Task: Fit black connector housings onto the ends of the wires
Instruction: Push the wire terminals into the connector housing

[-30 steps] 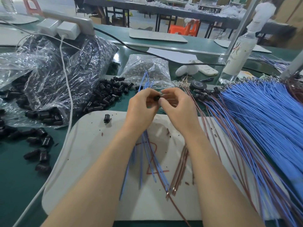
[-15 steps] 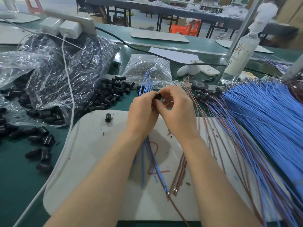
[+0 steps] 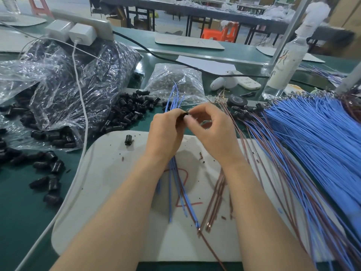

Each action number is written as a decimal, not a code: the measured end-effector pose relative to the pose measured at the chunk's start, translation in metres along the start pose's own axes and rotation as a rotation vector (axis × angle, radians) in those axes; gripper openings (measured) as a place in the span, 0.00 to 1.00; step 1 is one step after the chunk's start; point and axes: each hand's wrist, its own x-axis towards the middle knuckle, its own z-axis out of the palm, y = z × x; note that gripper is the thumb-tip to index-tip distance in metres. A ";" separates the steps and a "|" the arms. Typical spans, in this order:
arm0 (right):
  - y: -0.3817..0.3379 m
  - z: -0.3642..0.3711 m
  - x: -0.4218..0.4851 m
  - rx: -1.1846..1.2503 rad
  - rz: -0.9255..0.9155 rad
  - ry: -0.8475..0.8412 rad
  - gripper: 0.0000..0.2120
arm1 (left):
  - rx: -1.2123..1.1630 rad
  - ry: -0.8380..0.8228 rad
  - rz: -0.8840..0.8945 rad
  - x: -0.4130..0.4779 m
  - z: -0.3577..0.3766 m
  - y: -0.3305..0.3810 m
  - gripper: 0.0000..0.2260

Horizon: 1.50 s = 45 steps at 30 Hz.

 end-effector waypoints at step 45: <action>-0.001 0.013 0.022 0.236 0.221 0.114 0.06 | 0.046 0.086 0.081 0.005 -0.001 -0.008 0.05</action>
